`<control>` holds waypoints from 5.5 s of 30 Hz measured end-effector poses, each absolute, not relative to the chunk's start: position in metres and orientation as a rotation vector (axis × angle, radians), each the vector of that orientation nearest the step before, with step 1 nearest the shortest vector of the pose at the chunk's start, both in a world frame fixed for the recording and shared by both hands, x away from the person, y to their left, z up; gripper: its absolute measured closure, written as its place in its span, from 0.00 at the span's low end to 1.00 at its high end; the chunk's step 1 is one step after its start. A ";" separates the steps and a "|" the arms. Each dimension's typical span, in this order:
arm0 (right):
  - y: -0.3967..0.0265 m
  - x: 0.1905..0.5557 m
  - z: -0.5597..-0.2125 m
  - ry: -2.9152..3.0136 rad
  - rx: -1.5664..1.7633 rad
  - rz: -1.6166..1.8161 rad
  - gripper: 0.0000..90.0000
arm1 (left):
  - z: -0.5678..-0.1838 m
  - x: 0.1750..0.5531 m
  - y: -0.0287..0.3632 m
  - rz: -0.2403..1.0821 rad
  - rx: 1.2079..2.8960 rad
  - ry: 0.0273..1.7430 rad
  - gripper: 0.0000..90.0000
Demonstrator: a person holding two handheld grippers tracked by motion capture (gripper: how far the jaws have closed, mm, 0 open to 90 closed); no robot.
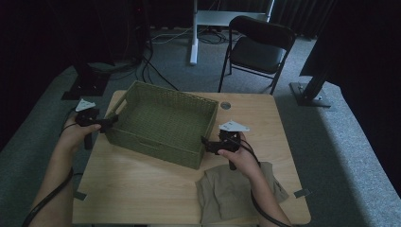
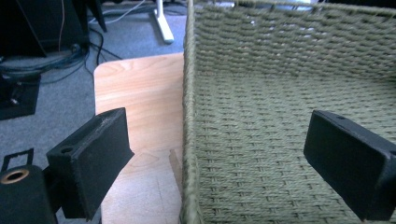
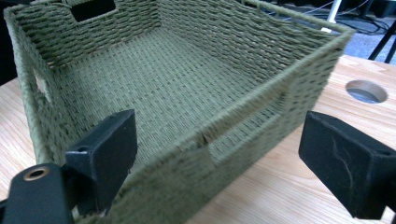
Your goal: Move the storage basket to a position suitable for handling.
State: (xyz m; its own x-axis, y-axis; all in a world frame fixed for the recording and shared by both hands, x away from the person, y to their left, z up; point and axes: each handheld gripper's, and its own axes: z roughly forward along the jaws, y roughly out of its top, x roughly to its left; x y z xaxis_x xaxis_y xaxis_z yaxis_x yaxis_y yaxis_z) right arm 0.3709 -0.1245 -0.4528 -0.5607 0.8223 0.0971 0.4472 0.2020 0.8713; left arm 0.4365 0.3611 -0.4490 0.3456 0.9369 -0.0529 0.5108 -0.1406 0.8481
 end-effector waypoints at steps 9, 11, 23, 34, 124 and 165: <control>-0.103 0.376 -0.456 2.088 1.214 1.301 0.15 | -0.458 0.451 0.355 0.741 1.747 1.310 0.36; -0.099 0.375 -0.458 2.083 1.211 1.292 0.15 | -0.459 0.452 0.354 0.715 1.753 1.312 0.48; -0.085 0.366 -0.470 2.061 1.351 1.205 0.33 | -0.463 0.450 0.352 0.636 1.784 1.383 0.70; -0.081 0.363 -0.474 2.064 1.333 1.154 0.46 | -0.459 0.449 0.344 0.691 1.812 1.466 0.74; -0.208 0.419 -0.436 1.893 1.452 1.130 0.38 | -0.445 0.431 0.229 0.551 1.695 1.394 0.47; -0.210 0.465 -0.471 1.856 1.628 0.811 0.88 | -0.475 0.469 0.199 0.610 1.732 1.485 0.89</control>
